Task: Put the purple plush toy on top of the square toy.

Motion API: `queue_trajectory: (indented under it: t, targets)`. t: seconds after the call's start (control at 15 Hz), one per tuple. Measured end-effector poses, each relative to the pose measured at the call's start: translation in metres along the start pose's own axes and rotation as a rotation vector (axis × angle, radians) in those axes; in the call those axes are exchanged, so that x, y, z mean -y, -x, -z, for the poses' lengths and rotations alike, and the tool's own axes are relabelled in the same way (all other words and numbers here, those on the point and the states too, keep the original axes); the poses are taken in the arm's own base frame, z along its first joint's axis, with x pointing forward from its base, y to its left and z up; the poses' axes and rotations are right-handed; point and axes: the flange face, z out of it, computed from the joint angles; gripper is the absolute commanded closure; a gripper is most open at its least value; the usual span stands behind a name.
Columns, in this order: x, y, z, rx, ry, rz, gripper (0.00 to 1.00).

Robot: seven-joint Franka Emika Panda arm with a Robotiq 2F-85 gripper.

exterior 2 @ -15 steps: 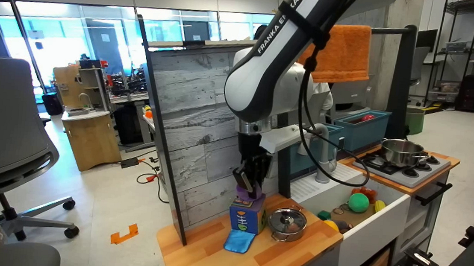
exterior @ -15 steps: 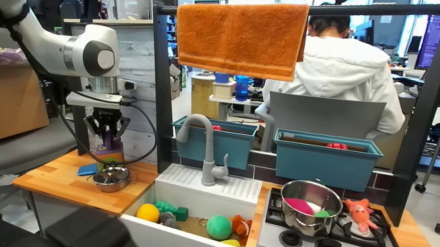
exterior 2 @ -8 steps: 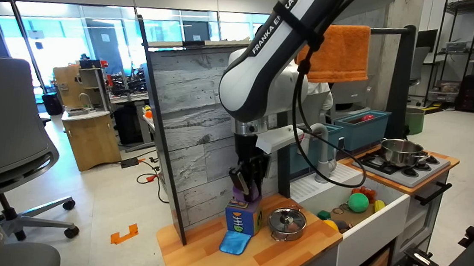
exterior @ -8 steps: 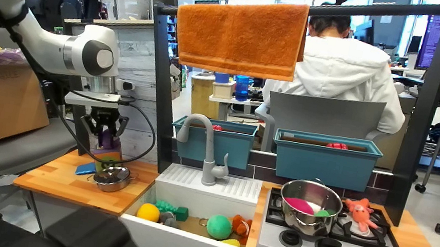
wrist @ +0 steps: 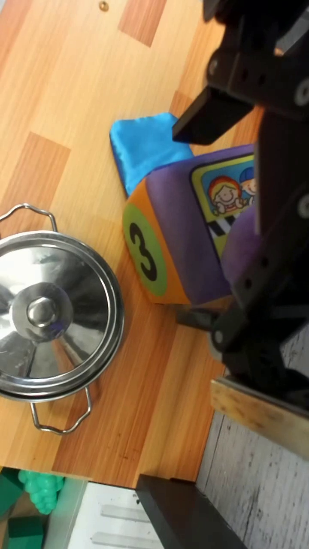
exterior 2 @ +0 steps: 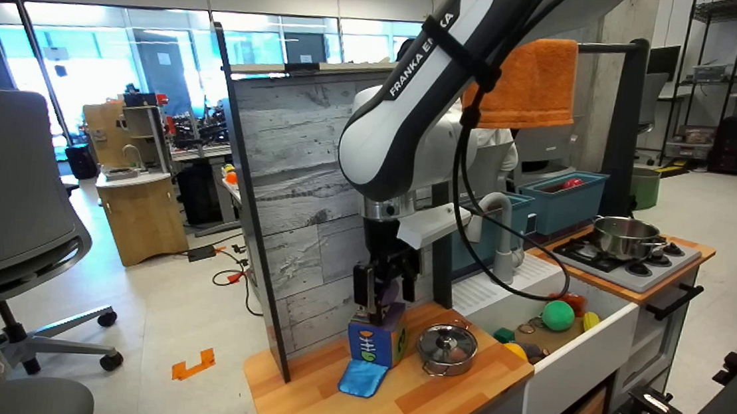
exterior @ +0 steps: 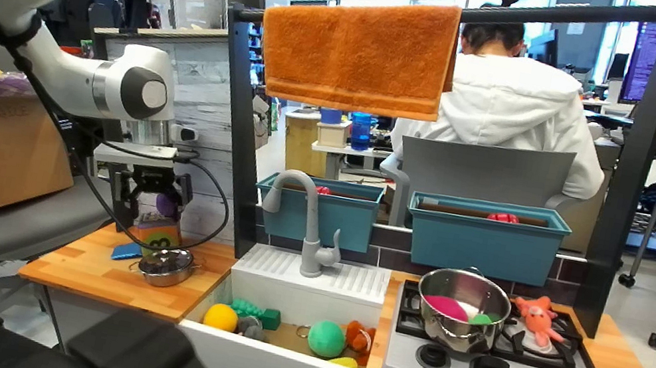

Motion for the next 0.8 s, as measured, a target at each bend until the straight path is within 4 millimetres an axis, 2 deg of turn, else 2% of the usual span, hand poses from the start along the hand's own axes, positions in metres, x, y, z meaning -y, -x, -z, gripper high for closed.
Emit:
queue_trajectory:
  t: [0.8]
  targets:
    - [-0.0011,0.0033,-0.0009,0.007,0.002,-0.015,0.00]
